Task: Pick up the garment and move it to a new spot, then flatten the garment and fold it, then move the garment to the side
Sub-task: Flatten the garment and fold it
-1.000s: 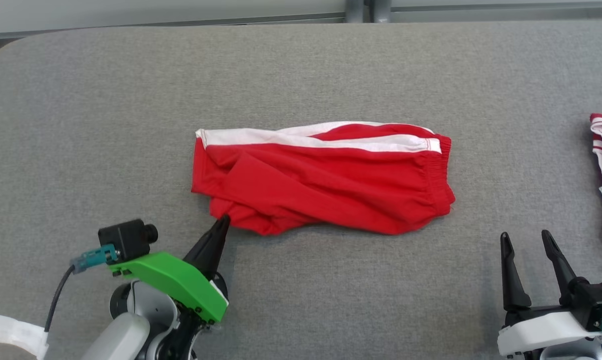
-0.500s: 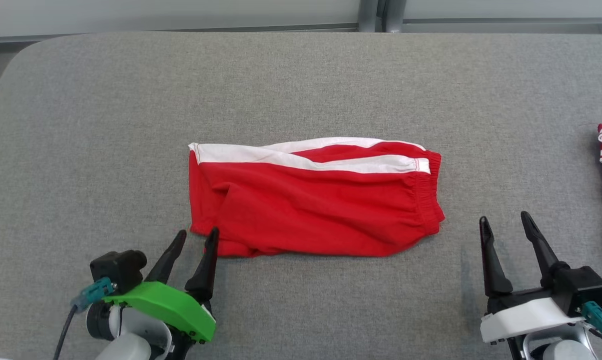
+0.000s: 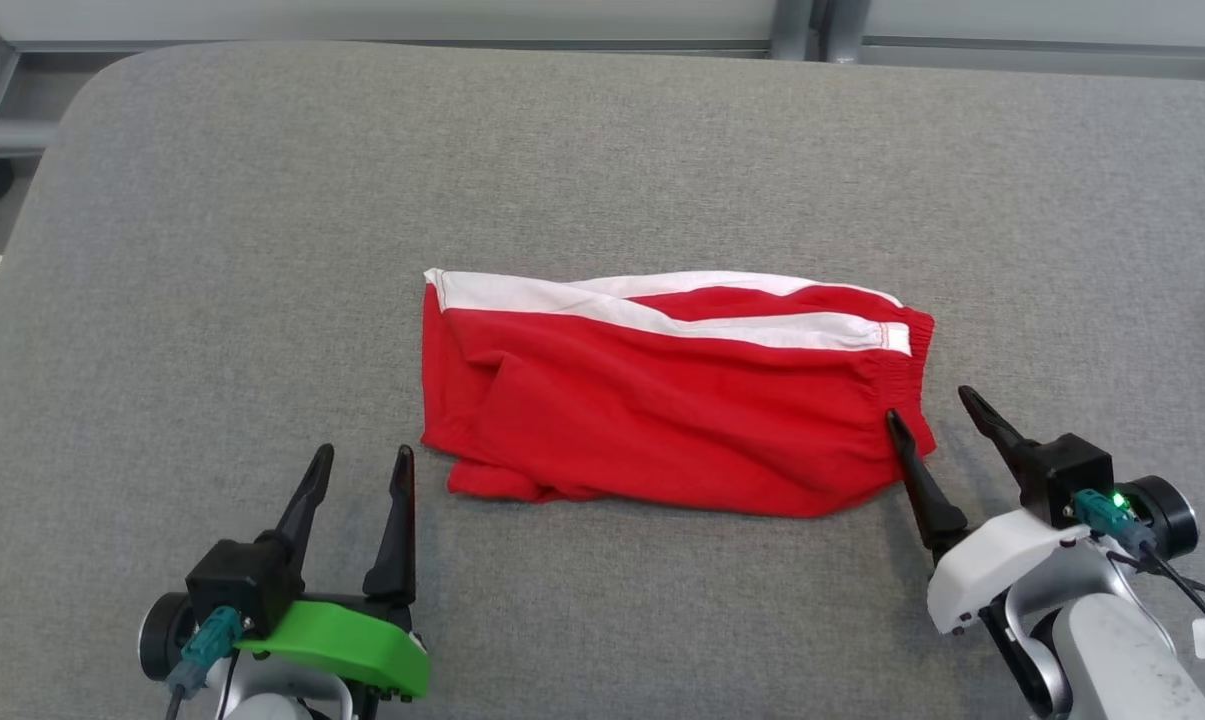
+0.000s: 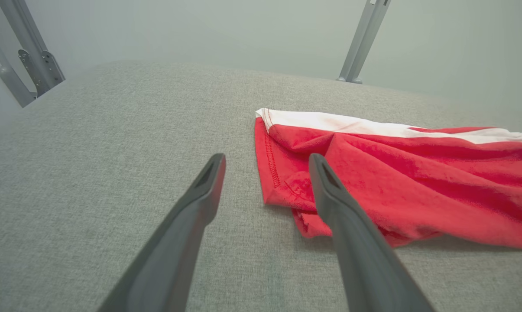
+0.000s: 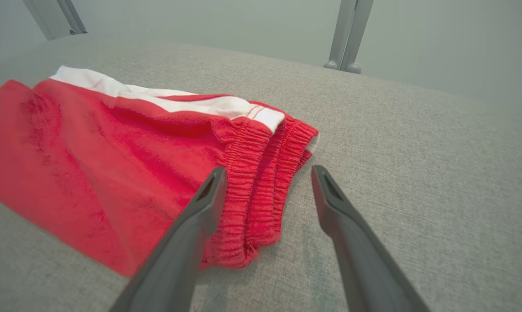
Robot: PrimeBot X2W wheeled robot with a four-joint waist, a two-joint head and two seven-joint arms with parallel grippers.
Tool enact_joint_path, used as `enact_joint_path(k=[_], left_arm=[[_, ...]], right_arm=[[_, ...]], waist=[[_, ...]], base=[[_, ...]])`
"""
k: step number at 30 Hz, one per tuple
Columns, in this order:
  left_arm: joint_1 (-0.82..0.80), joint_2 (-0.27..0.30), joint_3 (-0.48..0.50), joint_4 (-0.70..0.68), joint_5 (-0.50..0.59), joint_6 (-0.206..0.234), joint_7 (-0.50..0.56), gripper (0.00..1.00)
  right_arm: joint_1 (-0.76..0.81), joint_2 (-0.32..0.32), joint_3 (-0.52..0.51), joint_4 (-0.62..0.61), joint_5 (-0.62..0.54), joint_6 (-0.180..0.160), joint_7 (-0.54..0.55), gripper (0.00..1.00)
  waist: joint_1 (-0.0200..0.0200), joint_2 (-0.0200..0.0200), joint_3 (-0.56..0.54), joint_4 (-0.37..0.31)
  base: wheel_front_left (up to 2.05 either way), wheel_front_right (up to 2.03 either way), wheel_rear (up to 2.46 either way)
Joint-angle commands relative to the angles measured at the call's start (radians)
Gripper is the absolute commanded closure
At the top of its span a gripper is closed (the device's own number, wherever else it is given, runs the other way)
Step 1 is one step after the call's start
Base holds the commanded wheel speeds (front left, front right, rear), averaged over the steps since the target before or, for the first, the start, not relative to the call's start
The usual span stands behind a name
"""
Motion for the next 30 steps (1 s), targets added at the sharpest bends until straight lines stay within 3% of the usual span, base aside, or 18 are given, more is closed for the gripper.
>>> enact_joint_path(k=[1, 8, 14, 23, 24, 25, 30], left_arm=[[0.027, -0.02, 0.021, -0.004, 0.031, -0.017, -0.004, 0.0], [0.073, -0.102, 0.128, -0.01, 0.127, -0.087, -0.003, 0.0], [0.091, -0.15, 0.199, 0.007, 0.189, -0.143, -0.004, 0.0], [0.096, -0.216, 0.26, 0.014, 0.249, -0.224, -0.004, 0.0], [0.099, -0.223, 0.269, 0.017, 0.255, -0.229, -0.003, 0.0], [0.102, -0.23, 0.278, 0.02, 0.261, -0.236, -0.004, 0.0], [0.114, -0.257, 0.311, 0.029, 0.293, -0.269, -0.004, 0.0]], right_arm=[[-0.024, -0.019, -0.002, 0.03, 0.001, 0.0, 0.028, 0.0], [-0.067, -0.05, -0.019, 0.115, 0.036, 0.0, 0.083, 0.0], [-0.108, -0.039, -0.04, 0.173, 0.123, 0.0, 0.126, 0.0], [-0.164, 0.003, -0.016, 0.236, 0.473, 0.0, 0.31, 0.0], [-0.171, 0.005, -0.002, 0.234, 0.516, 0.0, 0.326, 0.47], [-0.176, 0.005, 0.0, 0.23, 0.564, 0.0, 0.335, 1.0], [-0.167, -0.085, -0.06, 0.17, 0.777, 0.0, 0.398, 1.0]], waist=[[0.0, 0.0064, 0.005, 0.023], [0.0, 0.0064, 0.008, 0.062], [0.0, 0.0064, 0.009, 0.077], [0.0, 0.0064, 0.011, 0.09], [0.0, 0.0064, 0.009, 0.088], [0.0, 0.0064, 0.006, 0.085], [0.0, 0.0064, -0.007, 0.074]], base=[[0.0, 0.0, 0.0], [0.0, 0.0, 0.0], [0.0, 0.0, 0.0], [0.0, 0.0, 0.0], [0.0, 0.0, 0.0], [0.0, 0.0, 0.0], [0.0, 0.0, 0.0]])
